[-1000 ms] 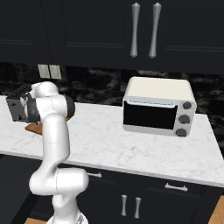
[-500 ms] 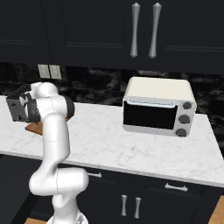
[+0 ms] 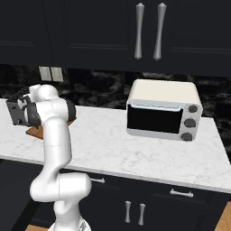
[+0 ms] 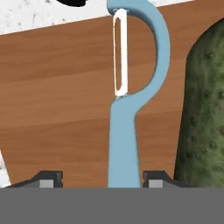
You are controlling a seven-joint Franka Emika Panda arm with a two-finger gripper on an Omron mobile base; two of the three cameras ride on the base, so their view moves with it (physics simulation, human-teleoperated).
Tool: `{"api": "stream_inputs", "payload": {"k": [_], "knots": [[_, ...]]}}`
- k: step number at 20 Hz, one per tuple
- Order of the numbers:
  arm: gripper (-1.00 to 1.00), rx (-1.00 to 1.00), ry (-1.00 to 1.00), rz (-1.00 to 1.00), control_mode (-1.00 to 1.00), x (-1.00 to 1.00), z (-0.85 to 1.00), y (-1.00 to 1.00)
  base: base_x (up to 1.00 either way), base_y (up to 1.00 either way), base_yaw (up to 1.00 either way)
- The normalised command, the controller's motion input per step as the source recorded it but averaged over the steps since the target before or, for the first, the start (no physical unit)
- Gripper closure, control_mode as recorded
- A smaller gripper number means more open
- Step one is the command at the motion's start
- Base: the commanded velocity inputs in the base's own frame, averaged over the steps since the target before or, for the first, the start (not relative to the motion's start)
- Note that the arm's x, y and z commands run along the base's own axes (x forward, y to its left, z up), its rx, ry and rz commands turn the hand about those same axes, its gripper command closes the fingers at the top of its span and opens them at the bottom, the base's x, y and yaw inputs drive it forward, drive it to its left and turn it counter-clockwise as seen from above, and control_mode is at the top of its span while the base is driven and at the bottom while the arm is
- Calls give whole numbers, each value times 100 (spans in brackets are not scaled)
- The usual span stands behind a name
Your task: Place the appropriate cutting tool for cutting the cucumber skin on the cutting board.
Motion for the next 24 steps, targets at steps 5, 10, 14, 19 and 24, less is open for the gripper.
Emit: {"api": "stream_inputs", "payload": {"k": [5,10,14,19,24], "knots": [[-100,0,-2,0,-100,-40,24,-6,0,0,0],[-100,1,-8,0,-100,-90,74,-25,0,0,0],[-100,0,-18,0,-100,-97,61,-73,0,0,0],[-100,0,-12,0,-100,-100,23,-82,0,0,0],[-100,7,-1,-4,-100,-100,25,-86,0,0,0]]}}
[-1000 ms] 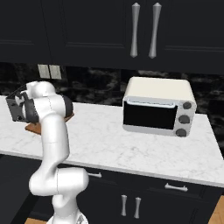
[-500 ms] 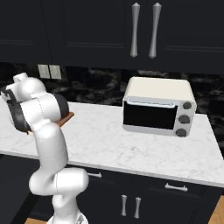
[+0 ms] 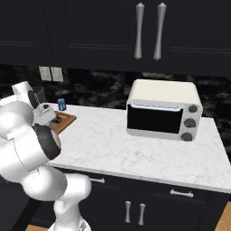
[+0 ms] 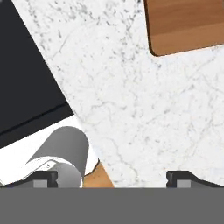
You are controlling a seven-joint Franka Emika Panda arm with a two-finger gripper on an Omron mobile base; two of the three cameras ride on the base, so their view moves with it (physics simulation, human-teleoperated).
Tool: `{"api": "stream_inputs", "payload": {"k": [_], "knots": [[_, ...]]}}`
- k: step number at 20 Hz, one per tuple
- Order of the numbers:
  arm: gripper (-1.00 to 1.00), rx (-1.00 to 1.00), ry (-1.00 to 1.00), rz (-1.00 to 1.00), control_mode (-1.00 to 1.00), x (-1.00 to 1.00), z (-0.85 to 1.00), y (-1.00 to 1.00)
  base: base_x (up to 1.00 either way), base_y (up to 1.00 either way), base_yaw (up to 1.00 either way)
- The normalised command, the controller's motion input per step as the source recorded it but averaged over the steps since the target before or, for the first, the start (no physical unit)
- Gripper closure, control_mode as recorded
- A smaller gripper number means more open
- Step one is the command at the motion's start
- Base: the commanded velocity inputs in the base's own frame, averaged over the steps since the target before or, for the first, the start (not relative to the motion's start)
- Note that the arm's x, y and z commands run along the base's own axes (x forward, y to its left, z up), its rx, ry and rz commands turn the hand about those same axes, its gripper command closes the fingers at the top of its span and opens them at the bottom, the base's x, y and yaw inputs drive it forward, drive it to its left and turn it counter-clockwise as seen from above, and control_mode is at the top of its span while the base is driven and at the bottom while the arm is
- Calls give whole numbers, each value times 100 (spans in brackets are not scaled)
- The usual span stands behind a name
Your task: Place the appropriate cutting tool for cutting the cucumber skin on the cutting board.
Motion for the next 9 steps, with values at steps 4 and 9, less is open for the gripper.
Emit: {"api": "stream_inputs", "payload": {"k": [4,9], "knots": [[-100,15,2,-9,-100,-100,57,-72,0,0,0],[-100,19,3,-15,-100,-100,43,-59,0,0,0]]}}
